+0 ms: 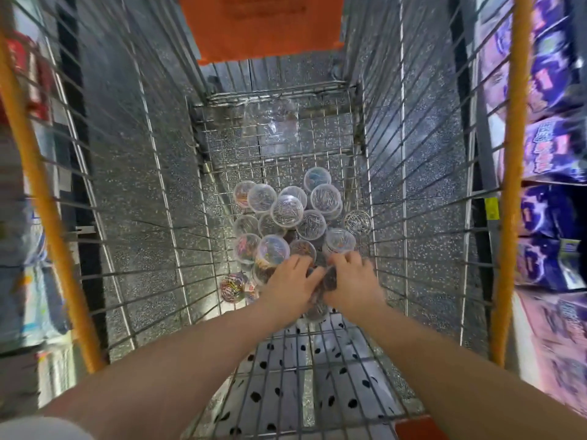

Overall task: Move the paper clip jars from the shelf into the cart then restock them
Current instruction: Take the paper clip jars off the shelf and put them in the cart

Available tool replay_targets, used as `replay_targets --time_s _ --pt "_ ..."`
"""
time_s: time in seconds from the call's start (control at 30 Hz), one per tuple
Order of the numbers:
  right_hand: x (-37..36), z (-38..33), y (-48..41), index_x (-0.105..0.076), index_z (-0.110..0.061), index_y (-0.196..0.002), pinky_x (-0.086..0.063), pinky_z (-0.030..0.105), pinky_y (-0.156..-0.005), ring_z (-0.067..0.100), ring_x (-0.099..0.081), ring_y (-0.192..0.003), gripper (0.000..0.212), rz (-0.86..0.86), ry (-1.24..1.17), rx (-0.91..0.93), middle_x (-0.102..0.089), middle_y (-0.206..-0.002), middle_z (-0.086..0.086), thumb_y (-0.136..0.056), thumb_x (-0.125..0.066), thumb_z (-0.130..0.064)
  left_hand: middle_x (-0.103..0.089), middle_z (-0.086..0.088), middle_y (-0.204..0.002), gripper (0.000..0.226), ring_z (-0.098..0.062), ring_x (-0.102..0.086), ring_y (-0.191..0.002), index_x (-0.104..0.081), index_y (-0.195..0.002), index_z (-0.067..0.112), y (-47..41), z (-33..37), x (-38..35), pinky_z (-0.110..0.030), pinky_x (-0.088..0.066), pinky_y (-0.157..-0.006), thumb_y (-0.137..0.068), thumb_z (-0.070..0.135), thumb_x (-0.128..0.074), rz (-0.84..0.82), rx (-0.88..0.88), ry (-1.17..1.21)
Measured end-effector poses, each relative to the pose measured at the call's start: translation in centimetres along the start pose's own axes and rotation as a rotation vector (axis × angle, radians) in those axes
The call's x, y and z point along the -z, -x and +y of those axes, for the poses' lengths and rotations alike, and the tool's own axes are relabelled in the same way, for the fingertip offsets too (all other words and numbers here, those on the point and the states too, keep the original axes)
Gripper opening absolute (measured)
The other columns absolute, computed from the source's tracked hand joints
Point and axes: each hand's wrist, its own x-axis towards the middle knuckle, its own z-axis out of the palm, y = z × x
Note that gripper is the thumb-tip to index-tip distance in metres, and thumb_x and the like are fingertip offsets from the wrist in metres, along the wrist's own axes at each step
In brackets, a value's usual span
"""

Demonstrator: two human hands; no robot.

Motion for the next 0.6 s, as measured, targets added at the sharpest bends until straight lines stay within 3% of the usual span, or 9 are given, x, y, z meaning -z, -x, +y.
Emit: replay_targets --time_s 0.07,0.13,0.23,0.33,0.6 --pt "-0.4 0.1 0.4 -0.038 -0.02 -0.131 -0.041 0.038 -0.097 0.028 -0.035 -0.119 0.063 -0.048 0.059 0.052 -0.037 -0.132 0.006 -0.077 -0.066 -0.036 -0.053 -0.017 -0.117 0.054 -0.033 -0.05 -0.106 -0.052 -0.121 0.007 0.8 -0.4 -0.3 -0.041 -0.043 -0.091 -0.079 0.041 -0.062 -0.057 -0.011 -0.023" --pt "-0.7 0.1 0.7 -0.04 -0.021 -0.129 -0.042 0.038 -0.096 0.027 -0.034 -0.12 0.065 -0.073 0.082 0.085 -0.037 -0.13 0.005 -0.075 -0.067 -0.046 -0.056 -0.012 -0.114 0.066 -0.028 -0.053 -0.101 -0.054 -0.121 0.01 1.7 -0.7 -0.4 -0.035 -0.047 -0.086 -0.073 0.053 -0.063 -0.111 0.02 -0.042" --pt "-1.2 0.4 1.2 -0.039 -0.024 -0.131 -0.04 0.036 -0.098 0.026 -0.034 -0.122 0.07 -0.049 0.064 0.095 -0.038 -0.131 0.004 -0.074 -0.063 -0.057 -0.041 -0.009 -0.13 0.077 -0.026 -0.04 -0.117 -0.032 -0.139 0.013 2.9 -1.0 -0.7 -0.034 -0.035 -0.099 -0.078 0.049 -0.061 -0.125 0.097 0.044" --pt "-1.6 0.8 1.8 -0.034 -0.026 -0.135 -0.039 0.036 -0.101 0.024 -0.033 -0.124 0.077 -0.03 -0.003 0.075 -0.037 -0.134 0.003 -0.074 -0.062 -0.062 -0.031 -0.007 -0.142 0.082 -0.023 -0.031 -0.129 -0.02 -0.145 0.014 3.5 -0.8 -0.6 -0.033 -0.024 -0.108 -0.081 0.047 -0.06 -0.056 0.185 0.088" --pt "0.2 0.0 2.0 -0.032 -0.022 -0.139 -0.038 0.035 -0.101 0.022 -0.039 -0.12 0.073 0.045 -0.057 0.107 -0.039 -0.131 0.003 -0.079 -0.065 -0.049 -0.03 -0.002 -0.145 0.073 -0.02 -0.03 -0.132 -0.018 -0.145 0.02 4.4 -0.5 0.8 -0.035 -0.022 -0.111 -0.087 0.05 -0.051 -0.007 0.309 0.145"
